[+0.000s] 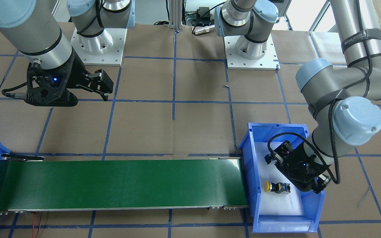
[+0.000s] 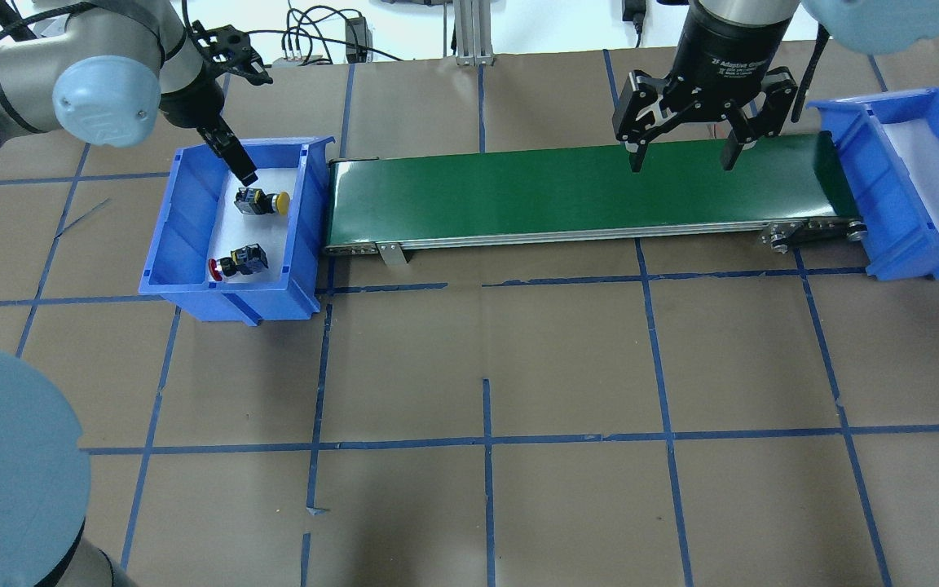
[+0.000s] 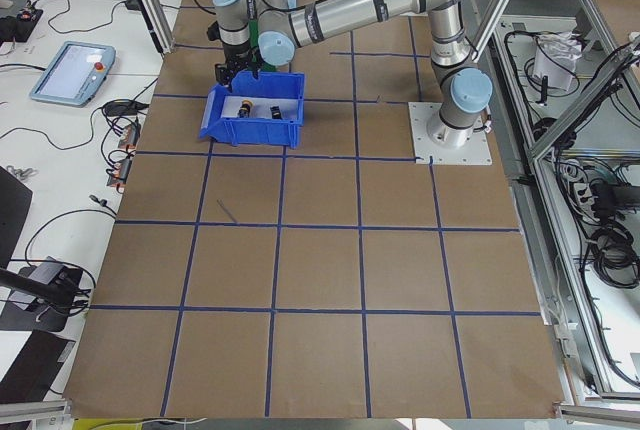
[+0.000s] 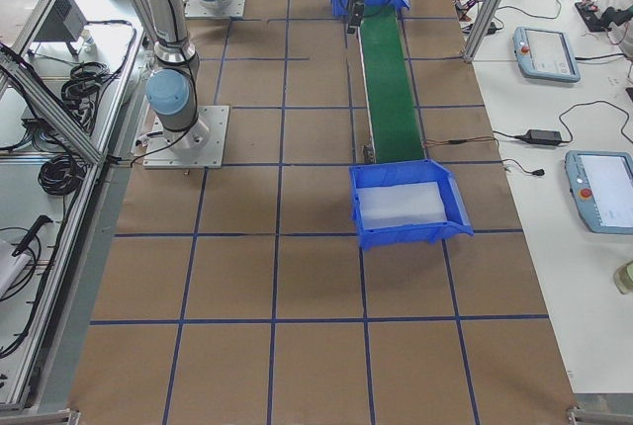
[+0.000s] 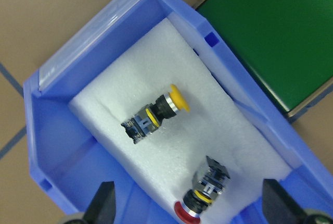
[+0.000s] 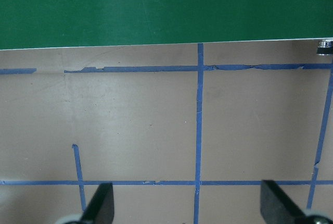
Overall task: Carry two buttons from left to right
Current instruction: 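Grasp the yellow-capped button with the left gripper and lift it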
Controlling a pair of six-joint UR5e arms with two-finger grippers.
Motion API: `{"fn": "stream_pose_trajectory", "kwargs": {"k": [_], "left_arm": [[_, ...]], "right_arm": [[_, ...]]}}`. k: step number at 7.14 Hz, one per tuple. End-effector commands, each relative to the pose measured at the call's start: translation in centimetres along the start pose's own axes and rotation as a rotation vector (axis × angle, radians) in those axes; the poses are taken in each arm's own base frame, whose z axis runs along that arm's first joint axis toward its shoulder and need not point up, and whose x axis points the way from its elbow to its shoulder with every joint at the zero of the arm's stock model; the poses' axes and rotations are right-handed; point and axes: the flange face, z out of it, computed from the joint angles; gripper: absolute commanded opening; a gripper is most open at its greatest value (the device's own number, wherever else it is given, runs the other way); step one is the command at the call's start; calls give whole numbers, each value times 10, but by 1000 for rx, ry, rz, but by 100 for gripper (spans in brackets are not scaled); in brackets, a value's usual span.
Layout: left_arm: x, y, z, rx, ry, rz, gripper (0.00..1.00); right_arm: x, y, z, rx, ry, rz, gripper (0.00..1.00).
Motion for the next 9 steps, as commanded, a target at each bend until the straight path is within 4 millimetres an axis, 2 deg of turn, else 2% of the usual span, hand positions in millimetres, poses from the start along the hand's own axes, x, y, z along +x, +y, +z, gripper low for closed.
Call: {"fn": "stream_pose_trajectory", "kwargs": {"k": [1,2,3,4,5,6,7,8,9], "left_arm": [[-19,-13,53,-14,39,244,100],[-20,-13,80,-26,79,310,100],[-16,-11,95,-33,108,319,100],[-11,-6,103,-41,130,322,100],[-10,-5,105,-42,133,319,96],[-11,-5,110,-45,137,319,67],[-14,-6,106,-44,126,313,36],[-19,-6,102,-38,104,304,15],[-21,-6,92,-31,82,280,9]], "right_arm": [[1,0,1,-1,0,2,100],[1,0,1,-3,0,2,100],[1,0,1,-3,0,2,100],[2,0,2,-4,0,3,100],[2,0,3,-6,0,3,100],[2,0,3,-6,0,3,100],[2,0,3,-6,0,3,100],[2,0,2,-6,0,3,100],[2,0,2,-4,0,3,100]]}}
